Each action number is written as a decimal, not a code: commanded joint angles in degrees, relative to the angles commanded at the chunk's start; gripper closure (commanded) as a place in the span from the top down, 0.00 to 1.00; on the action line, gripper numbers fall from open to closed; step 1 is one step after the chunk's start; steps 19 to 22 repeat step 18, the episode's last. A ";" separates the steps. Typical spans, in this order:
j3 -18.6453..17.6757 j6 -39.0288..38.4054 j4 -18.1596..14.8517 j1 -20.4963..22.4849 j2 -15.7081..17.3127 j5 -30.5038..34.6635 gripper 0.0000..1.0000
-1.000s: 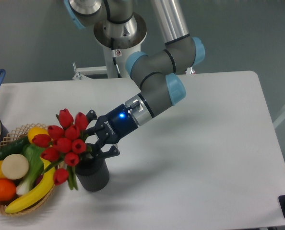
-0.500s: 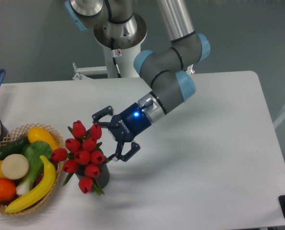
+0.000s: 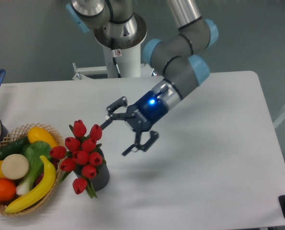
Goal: Insert the flowers into the vase
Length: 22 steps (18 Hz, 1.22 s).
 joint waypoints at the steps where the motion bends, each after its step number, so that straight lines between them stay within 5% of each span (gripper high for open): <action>1: 0.26 0.00 0.00 1.41 0.79 2.55 1.00; 6: 2.28 -0.09 -0.17 6.68 3.43 19.84 1.00; 12: 4.75 0.44 -0.09 8.37 3.09 51.76 1.00; 22: 3.08 3.41 -0.35 9.33 0.71 58.19 1.00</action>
